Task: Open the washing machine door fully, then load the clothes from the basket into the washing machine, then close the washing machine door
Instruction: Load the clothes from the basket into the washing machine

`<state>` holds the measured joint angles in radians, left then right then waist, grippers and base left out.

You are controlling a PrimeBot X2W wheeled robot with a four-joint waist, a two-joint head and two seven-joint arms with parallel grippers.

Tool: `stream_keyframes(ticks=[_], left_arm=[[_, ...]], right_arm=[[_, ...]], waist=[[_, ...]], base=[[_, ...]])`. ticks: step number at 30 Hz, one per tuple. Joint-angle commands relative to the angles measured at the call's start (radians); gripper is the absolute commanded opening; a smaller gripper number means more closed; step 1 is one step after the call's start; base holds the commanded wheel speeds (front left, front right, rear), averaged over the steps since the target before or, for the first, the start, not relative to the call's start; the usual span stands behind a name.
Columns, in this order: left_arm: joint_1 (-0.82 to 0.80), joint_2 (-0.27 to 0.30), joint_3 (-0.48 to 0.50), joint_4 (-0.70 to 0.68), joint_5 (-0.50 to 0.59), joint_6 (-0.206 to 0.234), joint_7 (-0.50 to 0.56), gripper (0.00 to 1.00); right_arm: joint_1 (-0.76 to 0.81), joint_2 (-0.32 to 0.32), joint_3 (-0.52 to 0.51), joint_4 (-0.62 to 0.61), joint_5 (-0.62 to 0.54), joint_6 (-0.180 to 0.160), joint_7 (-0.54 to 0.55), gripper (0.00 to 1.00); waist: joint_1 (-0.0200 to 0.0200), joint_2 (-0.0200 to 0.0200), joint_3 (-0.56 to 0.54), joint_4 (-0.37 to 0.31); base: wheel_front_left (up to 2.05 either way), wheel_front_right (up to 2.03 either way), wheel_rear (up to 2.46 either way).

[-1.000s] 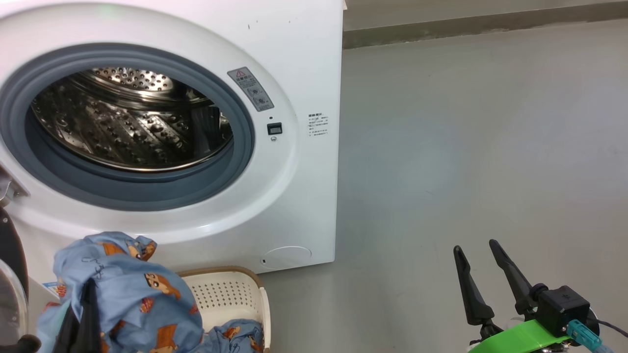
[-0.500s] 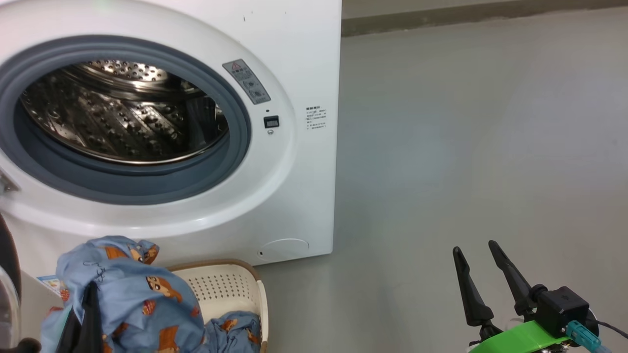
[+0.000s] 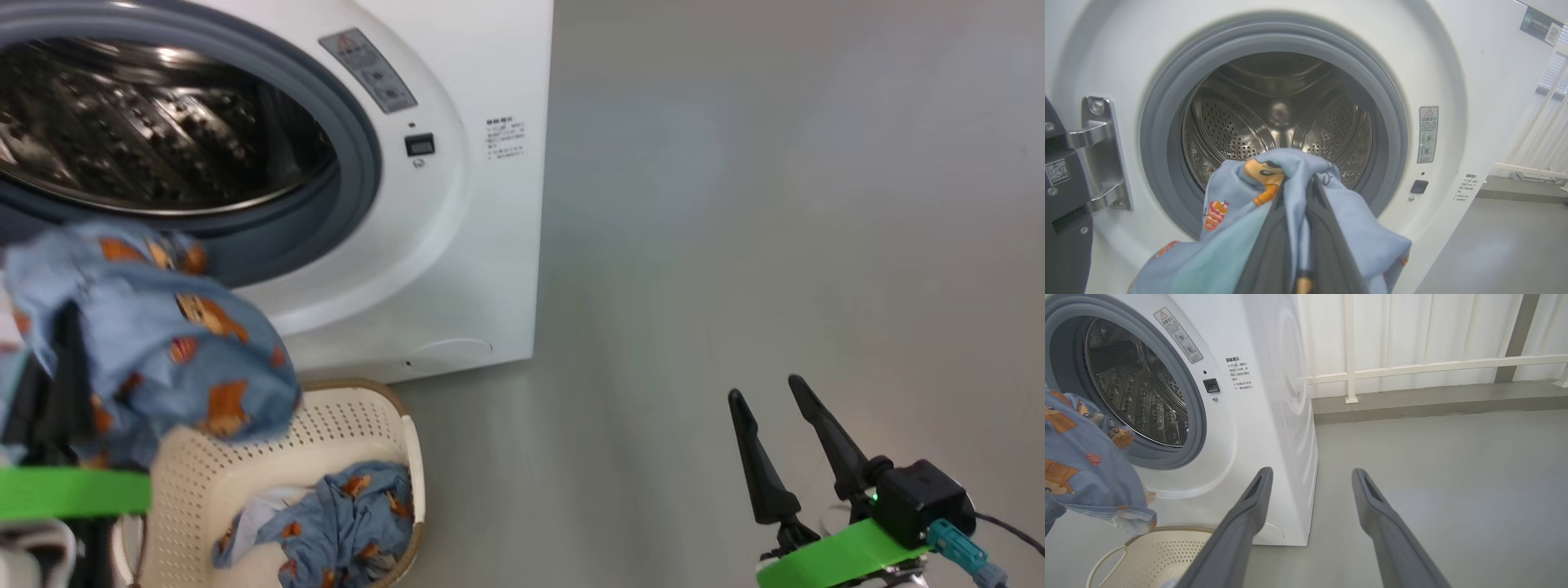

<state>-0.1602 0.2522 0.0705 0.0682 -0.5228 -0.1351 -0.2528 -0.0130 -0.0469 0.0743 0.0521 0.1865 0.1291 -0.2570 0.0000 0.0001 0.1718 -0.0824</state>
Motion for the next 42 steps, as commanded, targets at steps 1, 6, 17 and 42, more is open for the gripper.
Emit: stream_keyframes(ticks=[1, 6, 17, 42], left_arm=[[-0.065, 0.048, 0.038, -0.021, -0.008, 0.004, -0.009, 0.0], [-0.189, 0.09, 0.041, -0.007, -0.027, 0.004, -0.009, 0.0], [-0.405, 0.149, 0.066, 0.07, -0.077, 0.004, -0.009, 0.0], [-0.801, 0.413, -0.306, 0.4, -0.195, 0.004, 0.036, 0.0]], right_arm=[[-0.038, -0.003, 0.031, -0.033, 0.004, 0.002, -0.005, 1.0], [-0.052, -0.003, 0.043, -0.051, 0.012, 0.002, -0.005, 1.0], [-0.073, -0.003, 0.079, -0.096, 0.03, 0.002, -0.005, 1.0], [-0.115, -0.003, 0.15, -0.14, 0.068, 0.002, -0.005, 1.0]], waist=[[0.0, -0.0001, 0.062, -0.03], [0.0, -0.0001, 0.127, -0.051], [0.0, -0.0001, 0.283, -0.101], [0.0, -0.0001, 0.526, -0.133]], base=[[0.0, 0.0, 0.0], [0.0, 0.0, 0.0], [0.0, 0.0, 0.0], [0.0, 0.0, 0.0]])
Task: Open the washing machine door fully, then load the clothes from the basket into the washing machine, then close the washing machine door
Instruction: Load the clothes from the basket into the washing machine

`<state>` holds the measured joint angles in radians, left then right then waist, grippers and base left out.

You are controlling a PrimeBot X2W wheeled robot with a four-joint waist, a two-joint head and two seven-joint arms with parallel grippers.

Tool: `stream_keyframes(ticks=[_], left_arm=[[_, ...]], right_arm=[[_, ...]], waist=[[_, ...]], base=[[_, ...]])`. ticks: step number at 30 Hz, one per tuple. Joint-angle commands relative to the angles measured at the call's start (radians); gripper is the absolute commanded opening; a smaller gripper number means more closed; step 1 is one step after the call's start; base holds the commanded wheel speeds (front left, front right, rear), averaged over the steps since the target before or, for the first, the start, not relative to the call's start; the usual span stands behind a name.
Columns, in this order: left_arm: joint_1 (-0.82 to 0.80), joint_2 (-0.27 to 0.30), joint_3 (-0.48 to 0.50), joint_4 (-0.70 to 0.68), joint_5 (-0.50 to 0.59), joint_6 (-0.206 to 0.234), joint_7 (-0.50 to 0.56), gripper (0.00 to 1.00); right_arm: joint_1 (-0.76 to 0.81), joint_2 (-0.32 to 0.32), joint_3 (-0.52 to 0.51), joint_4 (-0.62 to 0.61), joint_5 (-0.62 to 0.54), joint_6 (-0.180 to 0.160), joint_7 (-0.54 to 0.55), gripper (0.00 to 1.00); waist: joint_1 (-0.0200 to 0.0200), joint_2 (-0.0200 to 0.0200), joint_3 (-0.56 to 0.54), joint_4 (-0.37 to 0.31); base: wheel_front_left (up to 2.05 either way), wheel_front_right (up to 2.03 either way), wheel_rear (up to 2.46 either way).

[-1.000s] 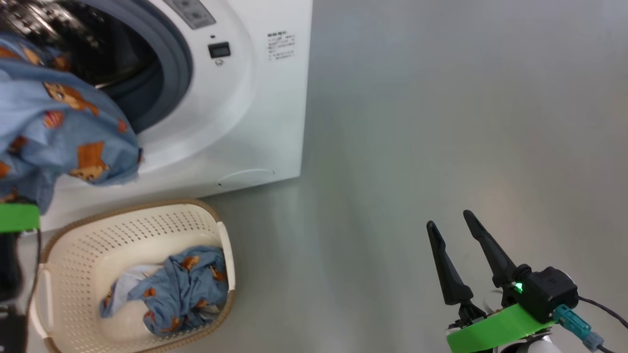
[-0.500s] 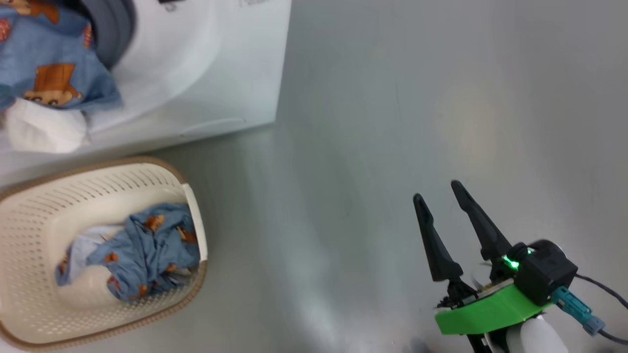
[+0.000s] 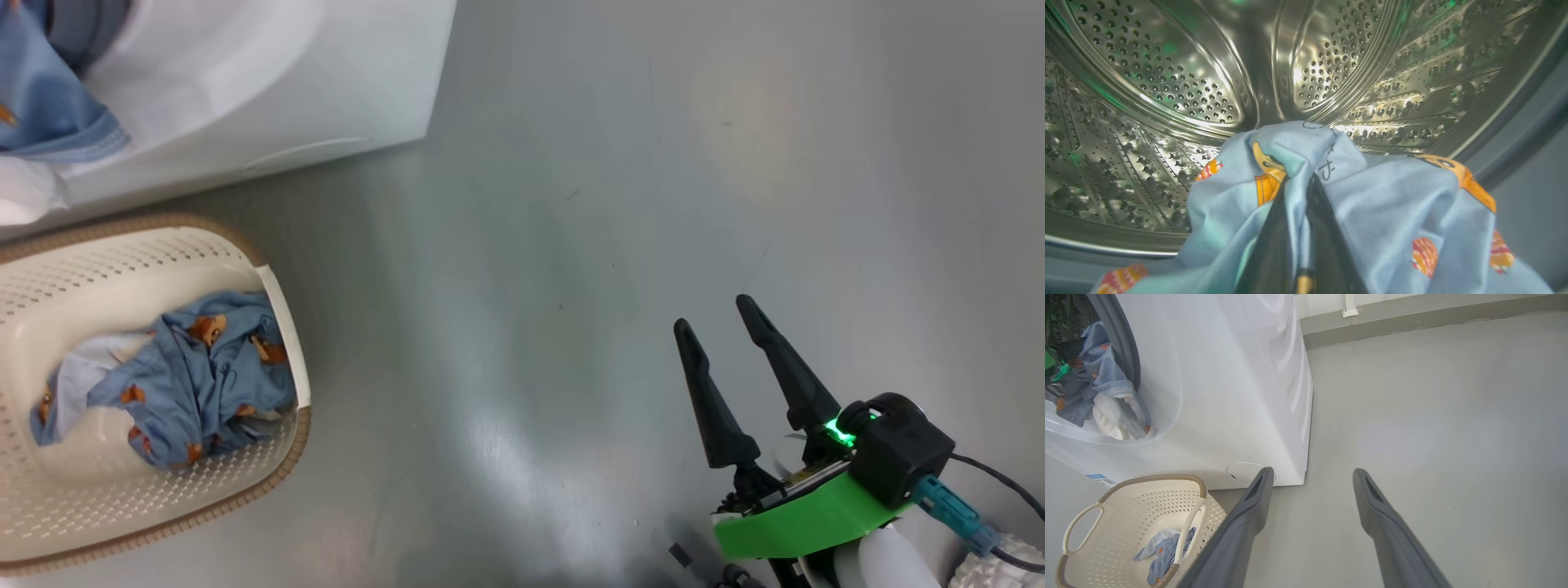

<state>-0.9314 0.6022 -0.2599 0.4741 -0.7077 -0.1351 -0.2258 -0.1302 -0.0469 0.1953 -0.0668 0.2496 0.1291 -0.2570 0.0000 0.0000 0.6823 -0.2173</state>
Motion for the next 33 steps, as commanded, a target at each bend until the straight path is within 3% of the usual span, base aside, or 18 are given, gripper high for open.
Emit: stream_keyframes(ticks=[1, 14, 21, 33], left_arm=[[-0.057, 0.07, 0.009, 0.015, -0.016, 0.004, 0.025, 0.0], [-0.302, 0.077, -0.135, 0.182, -0.089, 0.004, 0.217, 0.0], [-0.38, 0.072, -0.176, 0.212, -0.091, 0.004, 0.244, 0.0], [-0.453, 0.142, -0.262, 0.057, -0.05, 0.004, -0.022, 0.0]], right_arm=[[0.001, -0.003, 0.032, -0.02, 0.005, 0.002, -0.005, 1.0], [-0.011, -0.003, 0.08, -0.007, 0.002, 0.002, -0.005, 1.0], [-0.006, -0.003, 0.103, -0.003, 0.011, 0.002, -0.005, 1.0], [0.001, -0.003, 0.128, -0.007, 0.035, 0.002, -0.005, 1.0]], waist=[[0.0, 0.0, 0.021, 0.003], [0.0, 0.0, 0.066, 0.009], [0.0, 0.0, 0.082, -0.001], [0.0, 0.0, 0.103, -0.031]], base=[[0.0, 0.0, 0.0], [0.0, 0.0, 0.0], [0.0, 0.0, 0.0], [0.0, 0.0, 0.0]])
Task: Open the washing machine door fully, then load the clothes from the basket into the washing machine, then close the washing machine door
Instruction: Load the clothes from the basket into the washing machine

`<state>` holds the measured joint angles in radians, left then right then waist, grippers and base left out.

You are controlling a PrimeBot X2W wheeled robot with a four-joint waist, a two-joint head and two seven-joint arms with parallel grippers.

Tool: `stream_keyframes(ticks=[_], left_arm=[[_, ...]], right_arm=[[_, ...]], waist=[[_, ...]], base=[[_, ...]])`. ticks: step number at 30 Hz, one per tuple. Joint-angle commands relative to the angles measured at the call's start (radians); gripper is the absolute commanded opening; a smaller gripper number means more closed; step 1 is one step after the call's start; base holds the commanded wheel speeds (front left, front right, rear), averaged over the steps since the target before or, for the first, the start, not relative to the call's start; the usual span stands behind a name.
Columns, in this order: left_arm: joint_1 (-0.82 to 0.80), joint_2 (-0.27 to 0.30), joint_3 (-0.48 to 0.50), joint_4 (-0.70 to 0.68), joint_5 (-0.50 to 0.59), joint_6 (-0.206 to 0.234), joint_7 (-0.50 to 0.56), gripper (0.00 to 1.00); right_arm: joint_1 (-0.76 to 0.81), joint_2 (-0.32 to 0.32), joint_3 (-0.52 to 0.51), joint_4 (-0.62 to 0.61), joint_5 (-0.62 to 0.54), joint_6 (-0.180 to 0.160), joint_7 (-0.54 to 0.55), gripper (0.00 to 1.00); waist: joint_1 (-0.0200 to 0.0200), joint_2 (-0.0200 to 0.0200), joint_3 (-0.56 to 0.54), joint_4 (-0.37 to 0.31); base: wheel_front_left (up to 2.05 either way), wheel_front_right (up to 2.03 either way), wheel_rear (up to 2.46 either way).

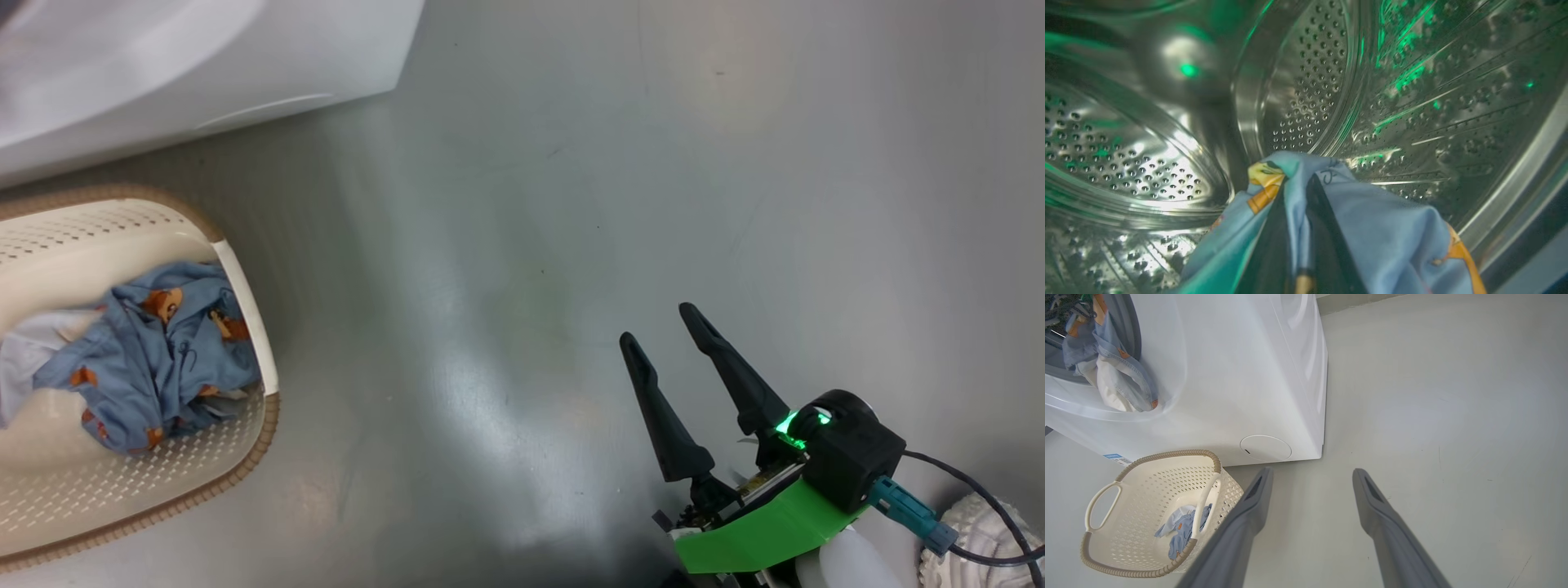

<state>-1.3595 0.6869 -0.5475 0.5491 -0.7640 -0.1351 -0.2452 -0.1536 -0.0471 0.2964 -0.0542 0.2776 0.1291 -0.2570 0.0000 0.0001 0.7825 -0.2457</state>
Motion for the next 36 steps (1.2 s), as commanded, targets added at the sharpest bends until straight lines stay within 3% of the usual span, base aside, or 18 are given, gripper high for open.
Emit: stream_keyframes(ticks=[1, 5, 9, 10, 11, 12, 36], left_arm=[[-0.031, 0.068, 0.025, -0.044, 0.015, 0.004, -0.011, 0.0], [-0.043, 0.091, 0.099, -0.206, 0.073, 0.004, -0.016, 0.0], [0.028, 0.086, 0.162, -0.244, 0.1, 0.004, -0.016, 0.0], [0.042, 0.083, 0.17, -0.245, 0.099, 0.004, -0.016, 0.09], [0.056, 0.079, 0.178, -0.244, 0.098, 0.004, -0.016, 0.5], [0.069, 0.074, 0.184, -0.237, 0.093, 0.004, -0.016, 1.0], [0.277, -0.055, 0.245, -0.224, 0.045, 0.004, -0.017, 1.0]], right_arm=[[0.026, -0.003, 0.029, -0.02, 0.008, 0.002, -0.005, 1.0], [0.021, -0.003, 0.033, -0.028, 0.014, 0.002, -0.005, 1.0], [0.017, -0.003, 0.029, -0.026, 0.015, 0.002, -0.005, 1.0], [0.016, -0.003, 0.026, -0.025, 0.015, 0.002, -0.005, 1.0], [0.015, -0.003, 0.023, -0.024, 0.014, 0.002, -0.005, 1.0], [0.013, -0.003, 0.02, -0.022, 0.014, 0.002, -0.005, 1.0], [-0.048, -0.003, -0.058, 0.031, -0.014, 0.002, -0.005, 1.0]], waist=[[0.0, -0.0001, 0.005, -0.005], [0.0, -0.0001, 0.022, -0.014], [0.0, -0.0001, 0.025, -0.014], [0.0, -0.0001, 0.025, -0.012], [0.0, -0.0001, 0.025, -0.009], [0.0, -0.0001, 0.024, -0.006], [0.0, -0.0001, -0.062, 0.113]], base=[[0.0, 0.0, 0.0], [0.0, 0.0, 0.0], [0.0, 0.0, 0.0], [0.0, 0.0, 0.0], [0.0, 0.0, 0.0], [0.0, 0.0, 0.0], [0.0, 0.0, 0.0]])
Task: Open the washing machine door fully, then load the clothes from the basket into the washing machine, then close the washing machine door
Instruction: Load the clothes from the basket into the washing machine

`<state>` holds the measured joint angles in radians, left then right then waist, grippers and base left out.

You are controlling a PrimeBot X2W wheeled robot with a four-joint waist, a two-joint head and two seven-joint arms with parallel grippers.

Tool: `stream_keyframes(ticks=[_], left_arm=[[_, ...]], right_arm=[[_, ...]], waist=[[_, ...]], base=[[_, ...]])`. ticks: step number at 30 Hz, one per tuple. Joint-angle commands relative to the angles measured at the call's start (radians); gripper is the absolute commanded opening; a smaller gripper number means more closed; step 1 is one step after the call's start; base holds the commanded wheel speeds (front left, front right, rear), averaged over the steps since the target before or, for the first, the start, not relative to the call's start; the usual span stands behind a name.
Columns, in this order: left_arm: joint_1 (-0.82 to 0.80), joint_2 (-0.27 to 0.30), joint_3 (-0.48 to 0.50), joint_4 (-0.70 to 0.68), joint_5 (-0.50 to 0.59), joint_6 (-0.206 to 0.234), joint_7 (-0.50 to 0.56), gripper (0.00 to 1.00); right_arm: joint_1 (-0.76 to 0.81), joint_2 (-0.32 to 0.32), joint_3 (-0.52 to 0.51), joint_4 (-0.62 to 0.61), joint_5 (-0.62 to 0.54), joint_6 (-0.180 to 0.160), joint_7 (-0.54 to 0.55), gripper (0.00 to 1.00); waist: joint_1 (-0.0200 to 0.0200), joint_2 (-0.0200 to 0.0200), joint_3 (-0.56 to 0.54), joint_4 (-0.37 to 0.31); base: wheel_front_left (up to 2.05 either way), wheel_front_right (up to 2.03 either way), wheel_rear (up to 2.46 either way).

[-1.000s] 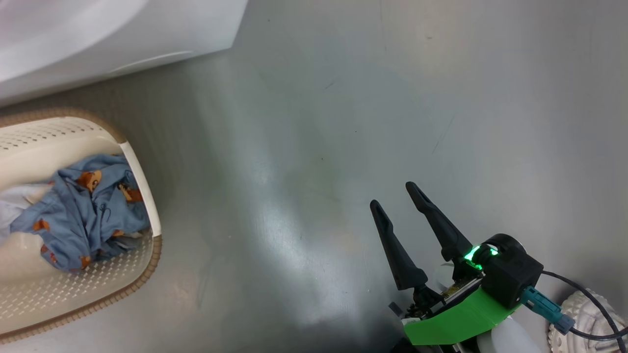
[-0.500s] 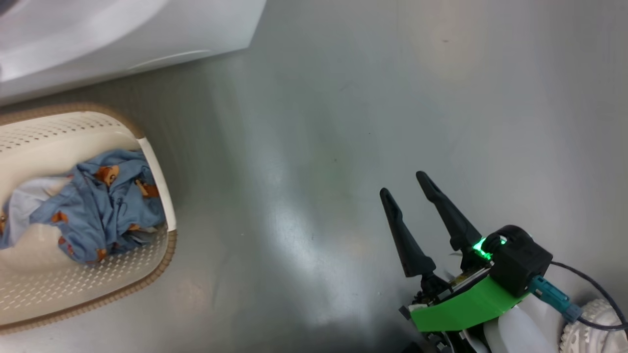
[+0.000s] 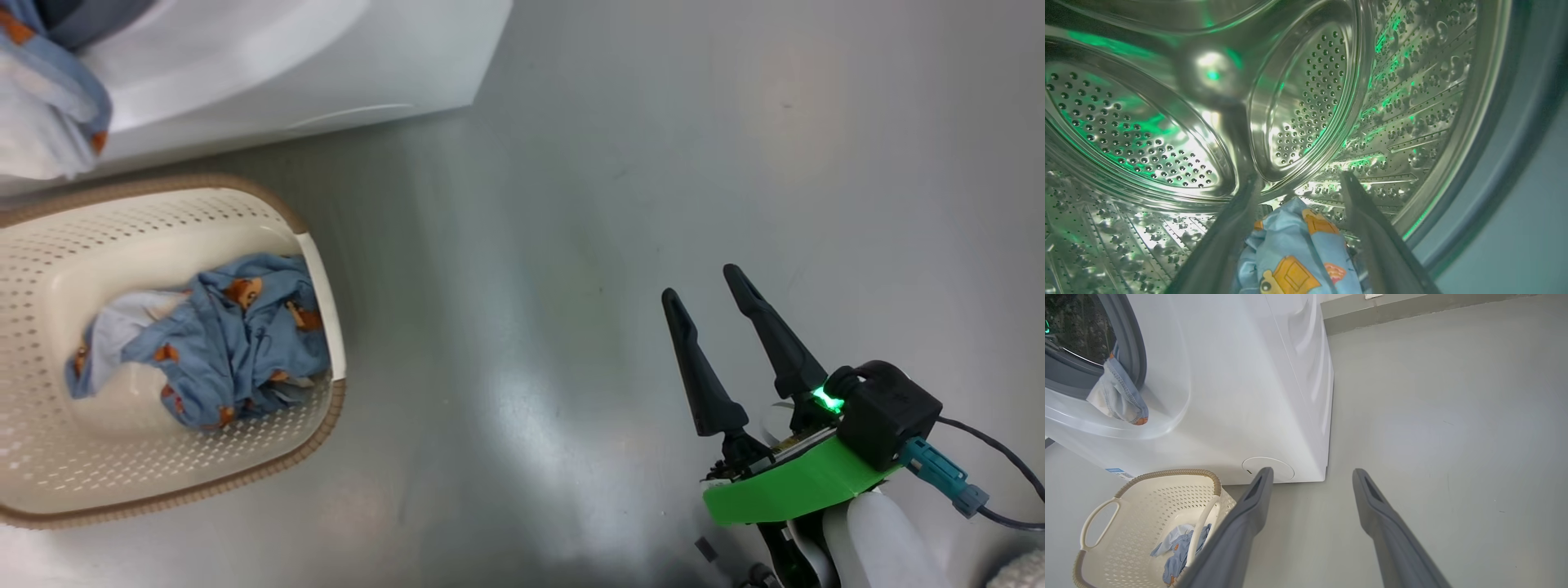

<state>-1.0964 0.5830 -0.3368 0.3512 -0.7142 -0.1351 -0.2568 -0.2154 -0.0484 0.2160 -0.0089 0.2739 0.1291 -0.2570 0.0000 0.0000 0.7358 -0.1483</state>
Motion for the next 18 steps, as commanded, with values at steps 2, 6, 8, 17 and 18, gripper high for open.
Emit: stream_keyframes(ticks=[2, 6, 8, 17, 18], left_arm=[[0.042, 0.039, 0.04, -0.036, -0.008, 0.004, -0.005, 1.0], [0.083, 0.026, 0.049, -0.054, -0.008, 0.004, -0.005, 1.0], [0.11, 0.018, 0.062, -0.068, -0.011, 0.004, -0.005, 1.0], [0.28, -0.018, 0.152, -0.141, -0.006, 0.004, -0.005, 1.0], [0.298, -0.024, 0.166, -0.149, -0.003, 0.004, -0.005, 1.0]], right_arm=[[0.011, -0.002, 0.016, -0.007, -0.012, 0.002, -0.005, 1.0], [0.008, -0.002, 0.01, 0.001, -0.019, 0.002, -0.005, 1.0], [0.007, -0.002, 0.008, 0.006, -0.02, 0.002, -0.005, 1.0], [0.007, -0.002, -0.005, 0.023, -0.02, 0.002, -0.005, 1.0], [0.007, -0.002, -0.007, 0.025, -0.021, 0.002, -0.005, 1.0]], waist=[[0.0, 0.0, -0.028, 0.025], [0.0, 0.0, -0.045, 0.037], [0.0, 0.0, -0.056, 0.044], [0.0, 0.0, -0.095, 0.068], [0.0, 0.0, -0.099, 0.071]], base=[[0.0, 0.0, 0.0], [0.0, 0.0, 0.0], [0.0, 0.0, 0.0], [0.0, 0.0, 0.0], [0.0, 0.0, 0.0]])
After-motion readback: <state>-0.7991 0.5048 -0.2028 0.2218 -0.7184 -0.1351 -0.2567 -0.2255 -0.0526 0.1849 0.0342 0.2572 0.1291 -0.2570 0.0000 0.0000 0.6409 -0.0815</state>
